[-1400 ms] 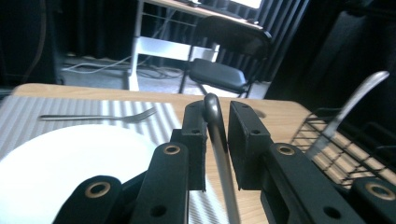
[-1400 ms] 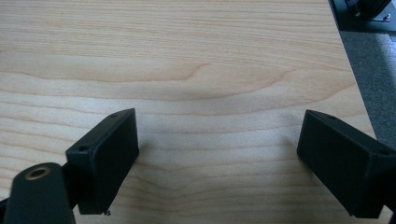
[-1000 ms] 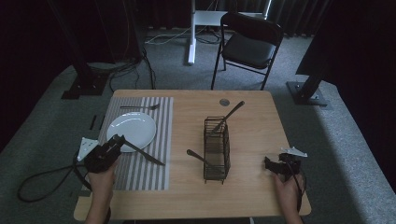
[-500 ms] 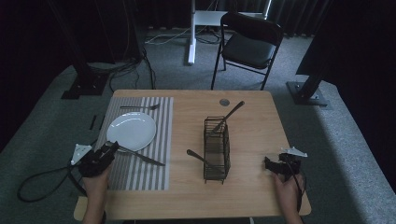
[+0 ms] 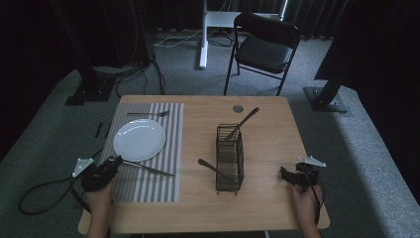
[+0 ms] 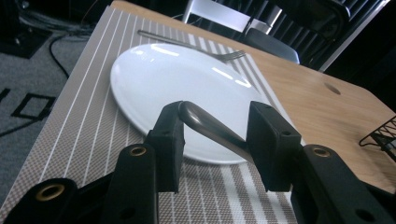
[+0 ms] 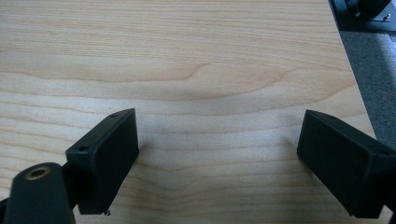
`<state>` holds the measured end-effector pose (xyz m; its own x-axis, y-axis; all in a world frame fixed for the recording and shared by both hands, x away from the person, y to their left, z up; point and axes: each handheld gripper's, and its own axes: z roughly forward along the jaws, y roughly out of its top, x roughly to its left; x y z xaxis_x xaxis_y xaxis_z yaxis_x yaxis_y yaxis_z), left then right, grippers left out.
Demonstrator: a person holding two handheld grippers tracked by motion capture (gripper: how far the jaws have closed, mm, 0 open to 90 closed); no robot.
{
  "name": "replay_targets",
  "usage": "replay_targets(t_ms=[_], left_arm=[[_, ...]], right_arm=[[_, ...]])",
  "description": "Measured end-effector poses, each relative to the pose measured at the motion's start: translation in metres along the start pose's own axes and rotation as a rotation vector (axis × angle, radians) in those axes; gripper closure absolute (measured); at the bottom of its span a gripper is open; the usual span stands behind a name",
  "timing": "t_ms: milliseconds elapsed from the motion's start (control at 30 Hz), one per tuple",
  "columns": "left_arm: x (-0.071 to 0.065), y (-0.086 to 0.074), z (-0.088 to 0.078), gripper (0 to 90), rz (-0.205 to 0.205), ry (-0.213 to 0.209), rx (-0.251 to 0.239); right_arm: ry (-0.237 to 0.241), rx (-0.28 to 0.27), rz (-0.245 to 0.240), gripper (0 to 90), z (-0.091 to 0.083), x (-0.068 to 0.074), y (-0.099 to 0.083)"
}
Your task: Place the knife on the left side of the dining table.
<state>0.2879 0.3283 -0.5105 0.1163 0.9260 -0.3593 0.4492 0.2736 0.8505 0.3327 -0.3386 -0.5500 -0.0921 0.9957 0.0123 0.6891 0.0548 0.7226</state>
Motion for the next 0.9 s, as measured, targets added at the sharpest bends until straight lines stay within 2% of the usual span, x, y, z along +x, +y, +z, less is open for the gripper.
replay_targets(t_ms=[100,233,333,433,633,767,800,833,867,900], left_arm=[[0.003,-0.002,0.002,55.6,-0.002,0.006,0.007],[0.008,-0.005,0.006,52.8,-0.019,0.014,0.041],[0.015,-0.007,0.010,51.5,-0.043,-0.005,0.077],[0.019,-0.008,0.012,50.8,-0.048,-0.013,0.098],[0.022,-0.009,0.015,49.1,-0.051,-0.015,0.112],[0.021,-0.010,0.017,46.7,-0.034,0.002,0.119],[0.020,-0.011,0.019,45.8,-0.003,0.036,0.123],[0.020,-0.011,0.019,45.5,-0.003,0.036,0.123],[0.018,-0.011,0.020,45.5,0.032,0.067,0.131],[0.018,-0.012,0.021,45.5,0.051,0.080,0.144]], right_arm=[[0.000,0.000,0.000,12.1,0.000,0.000,0.000],[0.000,0.000,0.000,12.1,0.000,0.000,0.000],[0.000,0.000,-0.001,12.1,0.000,0.000,0.000],[0.000,0.000,0.000,12.0,0.000,0.000,0.000],[0.000,0.000,0.000,12.1,0.000,0.000,0.000],[0.000,0.000,0.000,12.1,0.000,0.000,0.000],[0.000,0.000,0.000,12.1,0.000,0.000,0.000],[0.000,0.000,0.000,12.1,0.000,0.000,0.000],[0.000,0.000,0.000,12.1,0.000,0.000,0.000],[0.000,0.000,0.000,12.1,0.000,0.000,0.000]])
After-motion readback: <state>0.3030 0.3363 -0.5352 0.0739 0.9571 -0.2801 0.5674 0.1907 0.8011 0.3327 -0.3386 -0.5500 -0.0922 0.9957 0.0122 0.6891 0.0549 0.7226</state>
